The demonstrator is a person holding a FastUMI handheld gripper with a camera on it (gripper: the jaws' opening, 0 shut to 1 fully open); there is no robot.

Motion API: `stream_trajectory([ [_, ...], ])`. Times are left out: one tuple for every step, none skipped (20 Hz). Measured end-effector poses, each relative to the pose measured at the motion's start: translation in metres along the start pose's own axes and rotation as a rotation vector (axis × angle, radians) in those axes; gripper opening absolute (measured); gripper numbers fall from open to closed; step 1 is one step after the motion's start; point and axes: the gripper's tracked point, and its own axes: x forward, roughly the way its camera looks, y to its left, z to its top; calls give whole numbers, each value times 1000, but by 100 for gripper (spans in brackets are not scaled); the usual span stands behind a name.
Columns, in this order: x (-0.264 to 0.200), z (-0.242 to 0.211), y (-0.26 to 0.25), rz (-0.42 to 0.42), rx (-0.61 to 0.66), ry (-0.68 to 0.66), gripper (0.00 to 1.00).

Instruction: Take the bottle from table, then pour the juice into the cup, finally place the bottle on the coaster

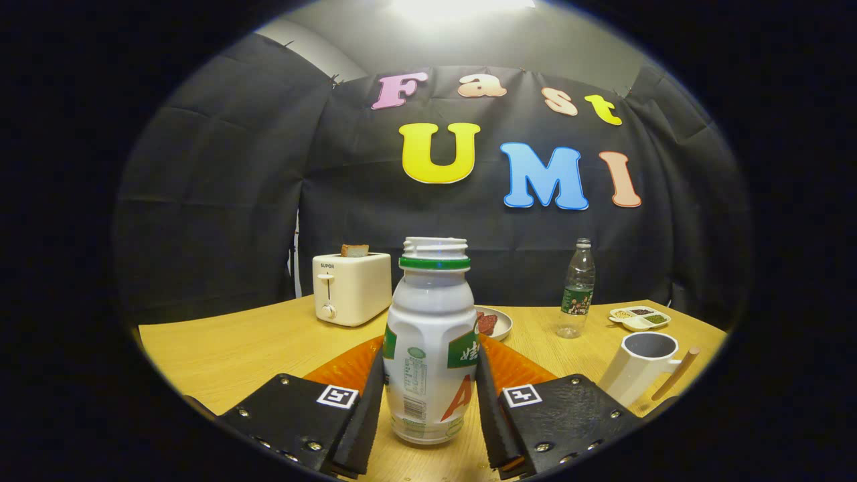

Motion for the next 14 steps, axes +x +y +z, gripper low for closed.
stream_trajectory([
  [-1, 3, -1, -6, 9, -4, 64],
  [-2, 6, -2, -11, 14, -6, 64],
  [-3, 10, -2, -15, 19, -7, 64],
  [-4, 11, -2, -16, 27, -9, 64],
  [-5, 13, -2, -16, 40, -11, 64],
  [-6, 14, -1, -19, 51, -12, 64],
  [-8, 16, -1, -23, 60, -12, 64],
  [-9, 18, -1, -27, 70, -13, 64],
  [-9, 20, 0, -26, 84, -14, 64],
  [-9, 19, 1, -25, 101, -11, 64],
  [-10, 19, 1, -24, 117, -8, 64],
  [-10, 18, 1, -23, 135, -5, 64],
  [-11, 19, 1, -21, 154, -3, 64],
  [-11, 17, 2, -19, 173, -2, 64],
])
